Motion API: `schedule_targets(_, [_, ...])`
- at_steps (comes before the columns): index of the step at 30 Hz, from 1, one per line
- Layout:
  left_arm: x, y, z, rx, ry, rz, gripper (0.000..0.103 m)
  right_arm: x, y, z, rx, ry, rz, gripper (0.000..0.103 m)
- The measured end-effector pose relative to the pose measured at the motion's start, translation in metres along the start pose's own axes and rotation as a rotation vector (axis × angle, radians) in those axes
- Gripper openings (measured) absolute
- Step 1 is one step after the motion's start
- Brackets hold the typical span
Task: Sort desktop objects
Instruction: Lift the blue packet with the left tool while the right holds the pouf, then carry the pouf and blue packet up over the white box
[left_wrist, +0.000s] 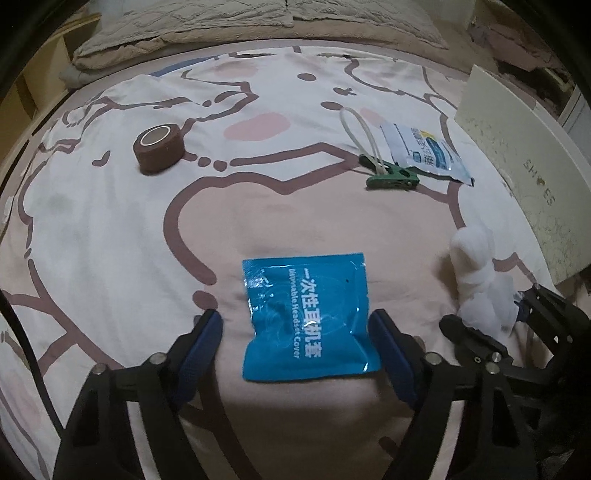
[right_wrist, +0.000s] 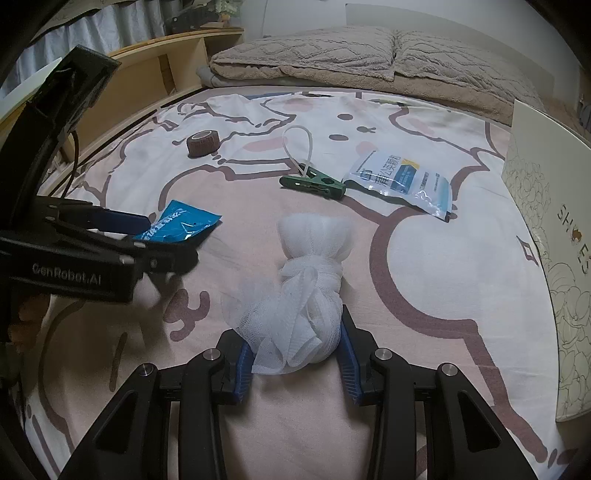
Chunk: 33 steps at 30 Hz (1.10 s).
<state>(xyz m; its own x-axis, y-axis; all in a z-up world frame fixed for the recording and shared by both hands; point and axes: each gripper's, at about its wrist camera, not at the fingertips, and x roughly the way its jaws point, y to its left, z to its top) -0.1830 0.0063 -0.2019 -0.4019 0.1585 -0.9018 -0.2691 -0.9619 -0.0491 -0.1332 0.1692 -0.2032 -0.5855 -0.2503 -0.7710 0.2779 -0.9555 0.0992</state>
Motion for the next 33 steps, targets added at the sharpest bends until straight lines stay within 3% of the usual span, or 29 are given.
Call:
schedule_targets(3, [-0.003, 0.005, 0.001, -0.019, -0.018, -0.024, 0.062, 0.000, 0.000, 0.000, 0.000, -0.001, 0.000, 0.040])
schedule_targets(7, [-0.005, 0.011, 0.001, -0.046, -0.037, -0.082, 0.060, -0.001, -0.001, 0.000, 0.005, -0.006, 0.006, 0.040])
schedule_targets(11, [-0.010, 0.015, -0.001, -0.053, -0.063, -0.119, 0.060, -0.001, 0.000, 0.000, 0.006, -0.008, 0.006, 0.040])
schedule_targets(18, [-0.019, 0.012, -0.004, -0.028, -0.112, -0.149, 0.059, -0.014, 0.009, 0.000, -0.030, -0.067, -0.079, 0.040])
schedule_targets(27, [-0.031, -0.007, -0.003, 0.054, -0.158, -0.174, 0.059, -0.041, -0.014, 0.008, 0.080, -0.128, -0.053, 0.040])
schedule_targets(33, [-0.040, -0.025, 0.000, 0.096, -0.175, -0.198, 0.059, -0.071, -0.023, 0.015, 0.063, -0.175, -0.107, 0.040])
